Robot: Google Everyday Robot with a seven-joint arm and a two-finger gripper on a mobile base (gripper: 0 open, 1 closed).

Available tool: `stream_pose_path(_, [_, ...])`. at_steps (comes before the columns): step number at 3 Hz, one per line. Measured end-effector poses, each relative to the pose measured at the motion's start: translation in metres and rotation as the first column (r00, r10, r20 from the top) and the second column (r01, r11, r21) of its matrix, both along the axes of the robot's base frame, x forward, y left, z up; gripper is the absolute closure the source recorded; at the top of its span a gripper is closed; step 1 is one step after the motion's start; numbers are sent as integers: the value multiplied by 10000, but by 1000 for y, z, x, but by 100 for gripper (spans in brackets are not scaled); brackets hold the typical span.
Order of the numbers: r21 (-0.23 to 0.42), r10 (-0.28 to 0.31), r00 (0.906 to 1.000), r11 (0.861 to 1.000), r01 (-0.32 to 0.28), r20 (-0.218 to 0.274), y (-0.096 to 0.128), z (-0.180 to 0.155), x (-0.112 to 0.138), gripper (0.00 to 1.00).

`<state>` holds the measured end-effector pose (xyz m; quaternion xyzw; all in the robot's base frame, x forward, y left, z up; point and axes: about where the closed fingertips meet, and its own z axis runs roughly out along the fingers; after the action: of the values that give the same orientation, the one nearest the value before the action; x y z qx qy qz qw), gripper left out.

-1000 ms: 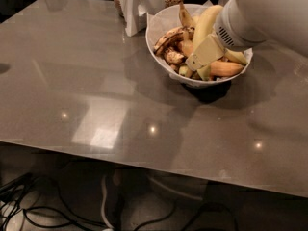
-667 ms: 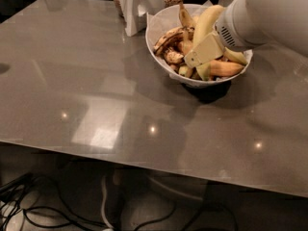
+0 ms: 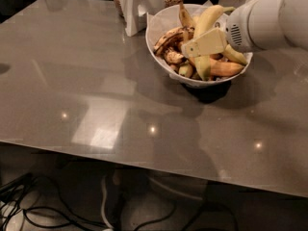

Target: Pick banana from white bowl

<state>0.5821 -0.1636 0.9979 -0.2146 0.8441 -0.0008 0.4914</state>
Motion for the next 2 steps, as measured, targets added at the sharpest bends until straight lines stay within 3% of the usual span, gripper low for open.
stream_pose_path(1, [885,357,9992,9954,-371,173,10,-1,5,16])
stream_pose_path(2, [1262,557,9980,9903,-590,292,17,-3,9,38])
